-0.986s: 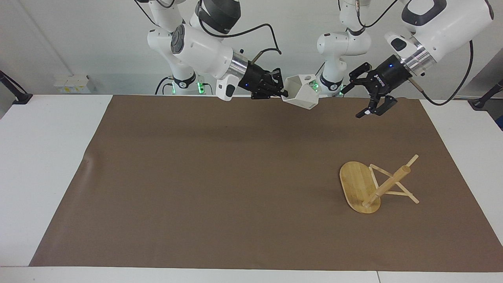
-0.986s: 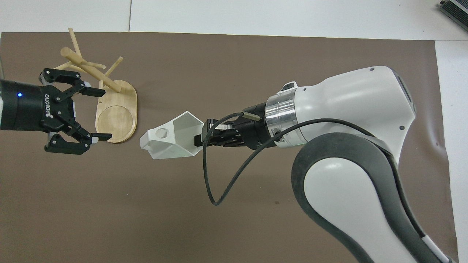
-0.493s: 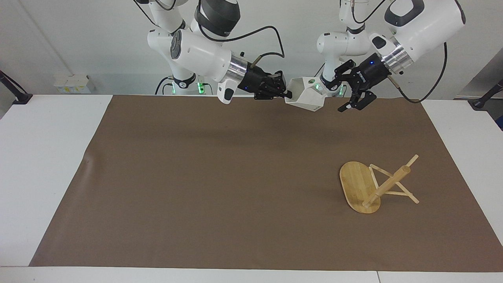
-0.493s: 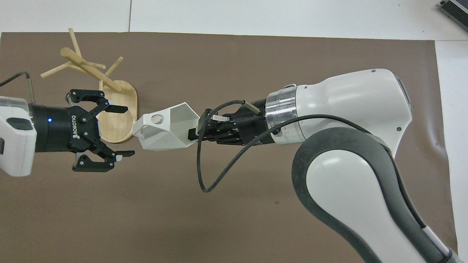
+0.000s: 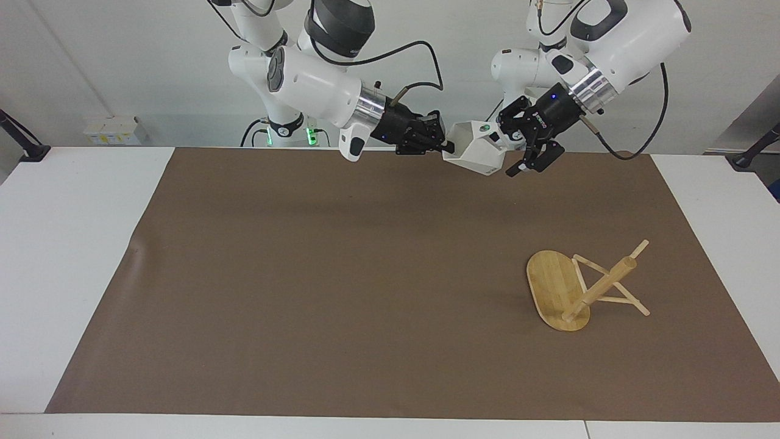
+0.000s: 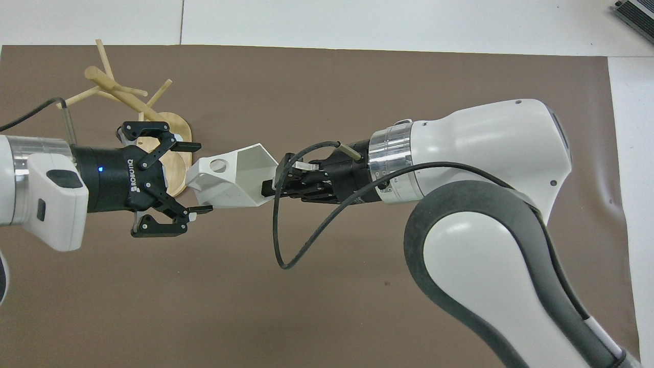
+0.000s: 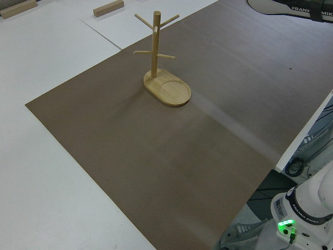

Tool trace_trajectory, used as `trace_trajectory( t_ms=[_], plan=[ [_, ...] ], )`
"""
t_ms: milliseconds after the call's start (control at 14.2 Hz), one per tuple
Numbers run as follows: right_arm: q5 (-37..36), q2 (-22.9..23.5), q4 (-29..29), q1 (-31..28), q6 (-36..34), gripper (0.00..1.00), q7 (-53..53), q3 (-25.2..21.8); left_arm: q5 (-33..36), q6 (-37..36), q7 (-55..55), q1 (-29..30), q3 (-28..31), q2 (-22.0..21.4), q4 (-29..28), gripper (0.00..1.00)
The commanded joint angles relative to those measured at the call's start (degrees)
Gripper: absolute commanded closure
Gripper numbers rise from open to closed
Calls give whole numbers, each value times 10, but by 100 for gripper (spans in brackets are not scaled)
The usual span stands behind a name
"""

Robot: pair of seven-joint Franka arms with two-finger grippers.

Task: Hang cup on rack
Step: 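Close the left gripper on the cup held by the right gripper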

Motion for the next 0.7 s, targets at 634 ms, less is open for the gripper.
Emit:
trace_trajectory(
  t_ms=[634],
  plan=[
    [18, -2, -2, -5, 7, 100, 6, 9, -9, -5, -63, -21, 7, -19, -22, 0]
  ],
)
